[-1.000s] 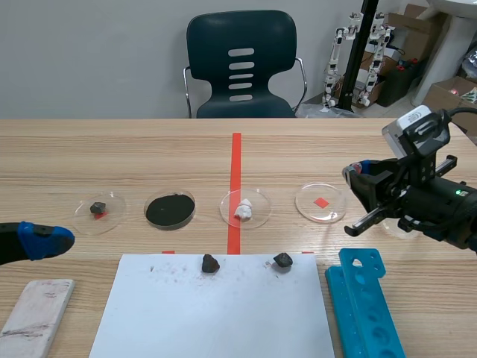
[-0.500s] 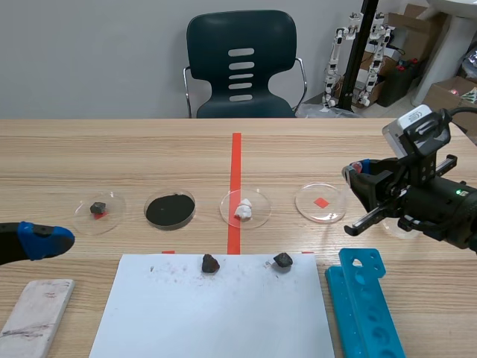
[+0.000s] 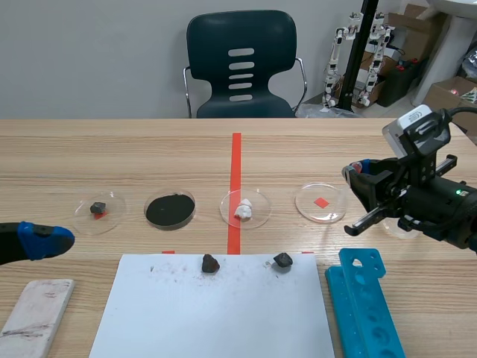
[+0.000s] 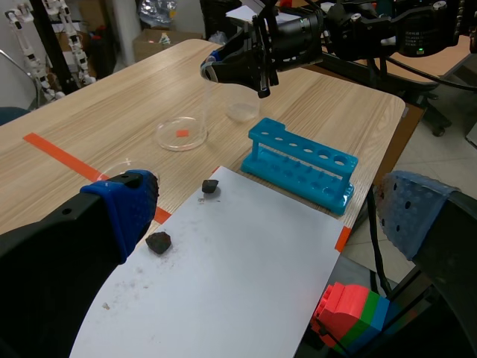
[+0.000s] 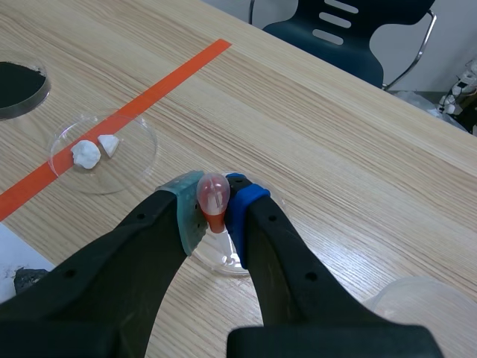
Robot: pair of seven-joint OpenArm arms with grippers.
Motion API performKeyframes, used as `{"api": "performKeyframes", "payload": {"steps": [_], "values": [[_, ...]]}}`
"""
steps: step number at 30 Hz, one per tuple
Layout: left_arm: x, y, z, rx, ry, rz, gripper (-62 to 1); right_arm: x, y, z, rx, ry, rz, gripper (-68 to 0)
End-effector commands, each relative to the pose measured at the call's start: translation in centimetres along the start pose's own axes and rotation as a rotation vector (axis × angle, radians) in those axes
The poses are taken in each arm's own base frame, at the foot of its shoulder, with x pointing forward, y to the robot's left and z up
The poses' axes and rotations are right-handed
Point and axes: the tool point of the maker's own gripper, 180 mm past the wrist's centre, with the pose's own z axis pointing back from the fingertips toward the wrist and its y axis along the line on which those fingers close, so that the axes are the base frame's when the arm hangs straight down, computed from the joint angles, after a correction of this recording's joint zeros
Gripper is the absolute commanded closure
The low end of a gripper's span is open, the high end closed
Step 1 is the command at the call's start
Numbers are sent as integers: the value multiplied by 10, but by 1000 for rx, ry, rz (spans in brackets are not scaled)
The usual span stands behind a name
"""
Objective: Draw acid from the petri dish
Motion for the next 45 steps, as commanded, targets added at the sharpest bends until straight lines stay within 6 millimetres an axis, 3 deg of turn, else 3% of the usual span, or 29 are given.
{"api": "performKeyframes", "payload": {"steps": [1,14,22,31,45], "values": [[5,-2,-1,-2,-29,13,-615,9,-6,0,2,-27,10,-68],[5,-2,-1,-2,-29,13,-615,27,-12,7,37,-62,10,-68],[5,-2,-1,-2,-29,13,-615,51,-15,16,60,-108,23,-68],[5,-2,-1,-2,-29,13,-615,78,-5,29,117,-152,7,-68],[5,-2,-1,-2,-29,13,-615,93,10,49,185,-154,1,-68]]}}
